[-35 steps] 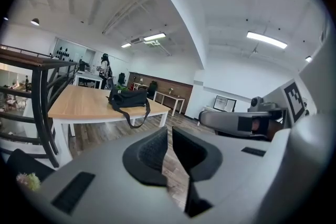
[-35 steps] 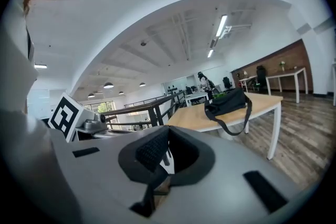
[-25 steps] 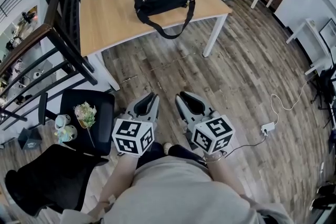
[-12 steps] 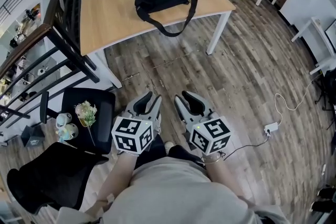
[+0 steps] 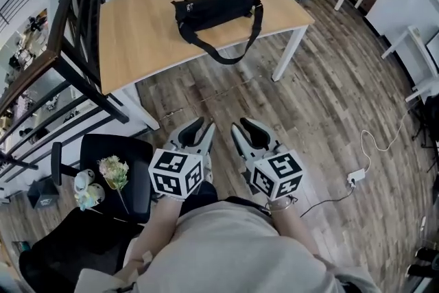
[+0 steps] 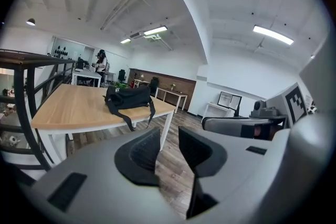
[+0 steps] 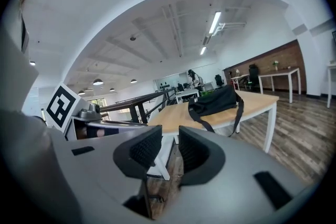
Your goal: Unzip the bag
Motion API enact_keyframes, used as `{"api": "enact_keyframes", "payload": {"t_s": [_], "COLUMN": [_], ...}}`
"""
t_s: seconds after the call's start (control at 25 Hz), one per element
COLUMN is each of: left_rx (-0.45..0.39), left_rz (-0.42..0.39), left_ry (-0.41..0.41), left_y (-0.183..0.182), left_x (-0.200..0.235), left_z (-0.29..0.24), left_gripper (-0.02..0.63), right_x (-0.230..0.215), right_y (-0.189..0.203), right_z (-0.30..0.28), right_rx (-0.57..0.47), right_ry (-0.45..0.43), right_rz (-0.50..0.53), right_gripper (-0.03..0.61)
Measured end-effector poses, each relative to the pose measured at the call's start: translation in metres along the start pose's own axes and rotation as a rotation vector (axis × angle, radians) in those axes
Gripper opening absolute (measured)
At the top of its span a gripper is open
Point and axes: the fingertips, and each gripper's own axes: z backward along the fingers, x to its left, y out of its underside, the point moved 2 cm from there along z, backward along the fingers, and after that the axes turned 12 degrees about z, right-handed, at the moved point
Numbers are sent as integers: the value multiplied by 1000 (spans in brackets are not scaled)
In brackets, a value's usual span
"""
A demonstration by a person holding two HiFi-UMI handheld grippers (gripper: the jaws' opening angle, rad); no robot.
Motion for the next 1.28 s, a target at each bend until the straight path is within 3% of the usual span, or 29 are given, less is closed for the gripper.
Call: {"api": "enact_keyframes", "payload": {"t_s": [0.64,1.04,1.28], "left_rx": [-32,-3,-31], "left_rz": [-14,55,90], "left_ry": [65,64,40], "left_y": [-121,-128,-138], "left_x": [118,159,175], "left_z": [-97,-125,-137], "left_gripper": [117,115,112], "right_x": [-57,-68,-80], "right_y": [-65,-63,-63], "right_z": [-175,-223,-249], "right_rx": [-13,58,82], "right_ry": [25,21,-23], "right_rz": [30,33,27], "right_gripper": [103,103,95]}}
